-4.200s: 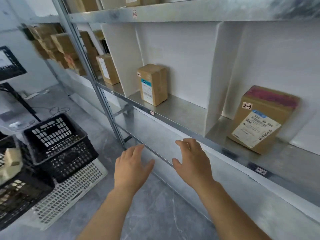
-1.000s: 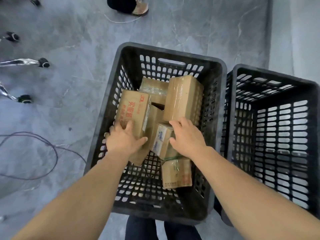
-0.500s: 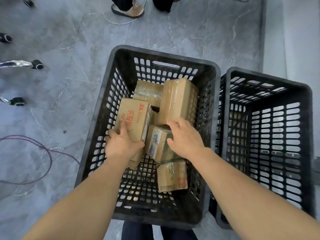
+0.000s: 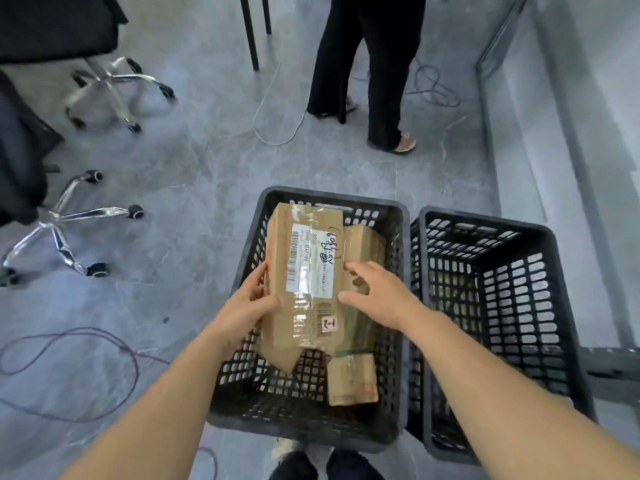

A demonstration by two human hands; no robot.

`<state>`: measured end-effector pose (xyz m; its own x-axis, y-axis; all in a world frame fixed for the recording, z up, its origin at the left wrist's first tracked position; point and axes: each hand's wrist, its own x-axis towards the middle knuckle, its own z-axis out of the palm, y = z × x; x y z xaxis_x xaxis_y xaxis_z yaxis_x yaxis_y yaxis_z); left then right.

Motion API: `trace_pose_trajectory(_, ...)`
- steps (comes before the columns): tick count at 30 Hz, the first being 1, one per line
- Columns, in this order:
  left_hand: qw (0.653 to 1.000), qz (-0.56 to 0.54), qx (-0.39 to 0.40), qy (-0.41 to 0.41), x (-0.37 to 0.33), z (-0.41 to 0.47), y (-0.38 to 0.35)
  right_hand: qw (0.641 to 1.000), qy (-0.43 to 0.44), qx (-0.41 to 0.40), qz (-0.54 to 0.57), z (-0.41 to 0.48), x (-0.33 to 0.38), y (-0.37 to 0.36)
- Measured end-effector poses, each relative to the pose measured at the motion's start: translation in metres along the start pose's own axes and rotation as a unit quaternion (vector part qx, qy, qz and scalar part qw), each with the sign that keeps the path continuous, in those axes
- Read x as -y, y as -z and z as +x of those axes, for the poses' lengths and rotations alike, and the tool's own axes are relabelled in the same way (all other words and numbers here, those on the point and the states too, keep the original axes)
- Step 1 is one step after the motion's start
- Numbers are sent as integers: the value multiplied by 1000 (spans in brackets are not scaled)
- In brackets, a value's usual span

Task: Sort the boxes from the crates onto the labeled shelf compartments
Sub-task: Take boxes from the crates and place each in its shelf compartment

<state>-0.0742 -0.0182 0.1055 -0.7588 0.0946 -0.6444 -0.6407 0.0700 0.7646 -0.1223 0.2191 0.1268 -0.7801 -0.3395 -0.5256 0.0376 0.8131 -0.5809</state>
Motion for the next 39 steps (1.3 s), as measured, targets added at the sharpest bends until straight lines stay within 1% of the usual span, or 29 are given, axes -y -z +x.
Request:
trace_pose_trajectory(2, 1000, -18, 19, -16, -14, -10, 1, 998, -5, -5, 58, -10, 9, 10)
trace_pose_trajectory(4, 998, -36, 33, -34, -26, -17, 1, 988, -5, -10, 152, -19, 16, 19)
trace_pose_trajectory(9, 992, -63, 63, -85, -53, -26, -9, 943, 5, 11, 332, -37, 30, 30)
trace_pose_trajectory(12, 990, -50, 77, -106, -67, -31, -16, 914, 14, -2, 406, -44, 32, 29)
trace_pose_trajectory(15, 988, -34, 95, -113, -75, -36, -20, 889, 15, -21, 457, -51, 31, 29)
trace_pose_trajectory(19, 987, -15, 120, -110, -86, -41, -27, 852, 17, -68, 519, -58, 23, 32)
trace_pose_trajectory(23, 986, 5, 139, -90, -92, -46, -39, 811, 30, -147, 566, -71, 22, 37)
trace_pose_trajectory(26, 983, 2, 152, -103, -100, -47, -55, 775, 38, -184, 603, -82, 23, 39)
trace_pose_trajectory(28, 983, -18, 139, -117, -109, -45, -66, 768, 34, -194, 610, -90, 20, 38)
trace_pose_trajectory(30, 981, -34, 132, -138, -122, -42, -73, 776, 19, -205, 596, -101, 14, 41)
trace_pose_trajectory(33, 975, 1, 136, -174, -145, -35, -79, 789, -3, -245, 563, -127, -2, 52)
trace_pose_trajectory(35, 967, 30, 147, -207, -162, -32, -84, 783, -8, -288, 552, -153, -16, 61)
trace_pose_trajectory(39, 941, 95, 206, -252, -195, -42, -106, 748, -9, -348, 566, -207, -40, 72)
